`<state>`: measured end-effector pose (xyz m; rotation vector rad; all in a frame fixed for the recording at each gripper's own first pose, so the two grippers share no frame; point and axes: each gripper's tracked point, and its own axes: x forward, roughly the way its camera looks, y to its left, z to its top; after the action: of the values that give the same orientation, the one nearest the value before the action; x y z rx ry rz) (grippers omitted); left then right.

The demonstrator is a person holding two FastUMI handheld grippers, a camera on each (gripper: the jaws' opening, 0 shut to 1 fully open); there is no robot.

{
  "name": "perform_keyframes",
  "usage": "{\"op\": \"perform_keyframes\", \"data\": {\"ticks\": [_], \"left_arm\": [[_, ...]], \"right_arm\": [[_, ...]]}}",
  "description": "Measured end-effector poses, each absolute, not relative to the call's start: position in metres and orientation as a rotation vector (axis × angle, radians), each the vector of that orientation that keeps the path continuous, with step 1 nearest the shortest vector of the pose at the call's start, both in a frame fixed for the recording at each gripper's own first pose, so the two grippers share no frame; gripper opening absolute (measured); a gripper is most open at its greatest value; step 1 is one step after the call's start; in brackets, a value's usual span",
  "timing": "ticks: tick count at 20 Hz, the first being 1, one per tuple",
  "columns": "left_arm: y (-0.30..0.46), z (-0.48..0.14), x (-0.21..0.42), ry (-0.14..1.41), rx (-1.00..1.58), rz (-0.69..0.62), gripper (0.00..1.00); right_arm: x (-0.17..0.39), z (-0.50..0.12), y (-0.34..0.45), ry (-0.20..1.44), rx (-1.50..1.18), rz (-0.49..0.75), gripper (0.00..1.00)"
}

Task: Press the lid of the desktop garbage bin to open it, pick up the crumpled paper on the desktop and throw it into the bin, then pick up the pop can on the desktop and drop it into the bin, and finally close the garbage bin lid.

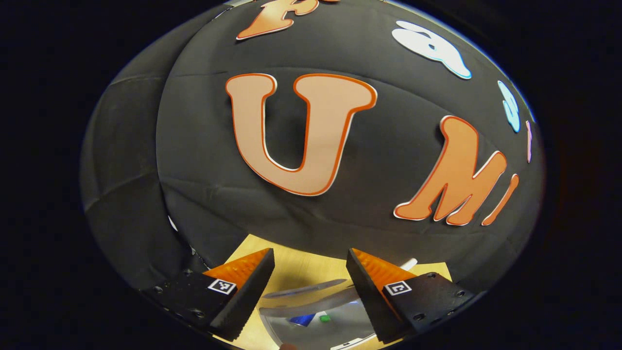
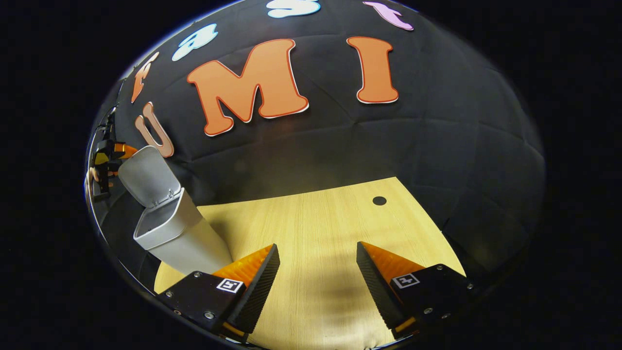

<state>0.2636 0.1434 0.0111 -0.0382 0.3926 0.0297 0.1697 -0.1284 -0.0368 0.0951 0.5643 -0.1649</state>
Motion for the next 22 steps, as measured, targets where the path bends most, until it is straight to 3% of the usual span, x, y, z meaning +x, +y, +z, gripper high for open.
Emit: {"op": "perform_keyframes", "data": {"ticks": [17, 22], "left_arm": [[0.090, -0.074, 0.142, 0.335, 0.099, -0.011, 0.95], [0.098, -0.121, 0.137, 0.432, 0.007, 0.006, 0.94]], "right_arm": [[0.163, -0.049, -0.112, 0.611, 0.073, -0.076, 0.95], [0.162, -0.051, -0.109, 0.624, 0.075, -0.049, 0.95]]}}
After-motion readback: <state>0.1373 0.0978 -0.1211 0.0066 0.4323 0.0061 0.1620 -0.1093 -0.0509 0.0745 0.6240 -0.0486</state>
